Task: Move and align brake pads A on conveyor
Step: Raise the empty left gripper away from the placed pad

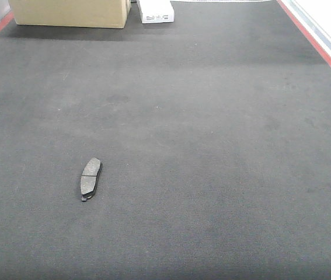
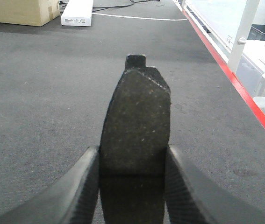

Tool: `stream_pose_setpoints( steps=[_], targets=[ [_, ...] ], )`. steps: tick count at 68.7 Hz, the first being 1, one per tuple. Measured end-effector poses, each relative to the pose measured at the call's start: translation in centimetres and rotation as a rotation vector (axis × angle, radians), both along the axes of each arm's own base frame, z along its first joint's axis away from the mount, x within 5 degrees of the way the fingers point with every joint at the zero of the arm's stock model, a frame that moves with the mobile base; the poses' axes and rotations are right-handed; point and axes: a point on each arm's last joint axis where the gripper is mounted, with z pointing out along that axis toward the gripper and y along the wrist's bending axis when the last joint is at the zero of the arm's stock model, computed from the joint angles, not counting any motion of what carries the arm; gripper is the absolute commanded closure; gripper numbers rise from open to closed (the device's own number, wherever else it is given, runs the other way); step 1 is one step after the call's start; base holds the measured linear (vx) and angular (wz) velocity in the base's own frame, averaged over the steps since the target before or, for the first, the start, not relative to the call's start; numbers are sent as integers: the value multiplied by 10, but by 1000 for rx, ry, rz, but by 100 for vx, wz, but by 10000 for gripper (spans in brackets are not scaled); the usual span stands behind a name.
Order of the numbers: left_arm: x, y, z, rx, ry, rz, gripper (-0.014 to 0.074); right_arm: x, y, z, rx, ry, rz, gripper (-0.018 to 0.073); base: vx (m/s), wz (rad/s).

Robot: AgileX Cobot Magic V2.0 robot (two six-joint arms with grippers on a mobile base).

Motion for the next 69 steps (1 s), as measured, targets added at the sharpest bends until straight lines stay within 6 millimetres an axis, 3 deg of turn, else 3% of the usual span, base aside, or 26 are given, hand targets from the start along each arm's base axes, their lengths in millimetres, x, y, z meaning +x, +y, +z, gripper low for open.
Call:
stream_pose_setpoints(
  steps=[69],
  targets=[
    [-3,1,1,-6,-16,1,602,0,2,1,43,-11,11,555,0,0]
  ],
)
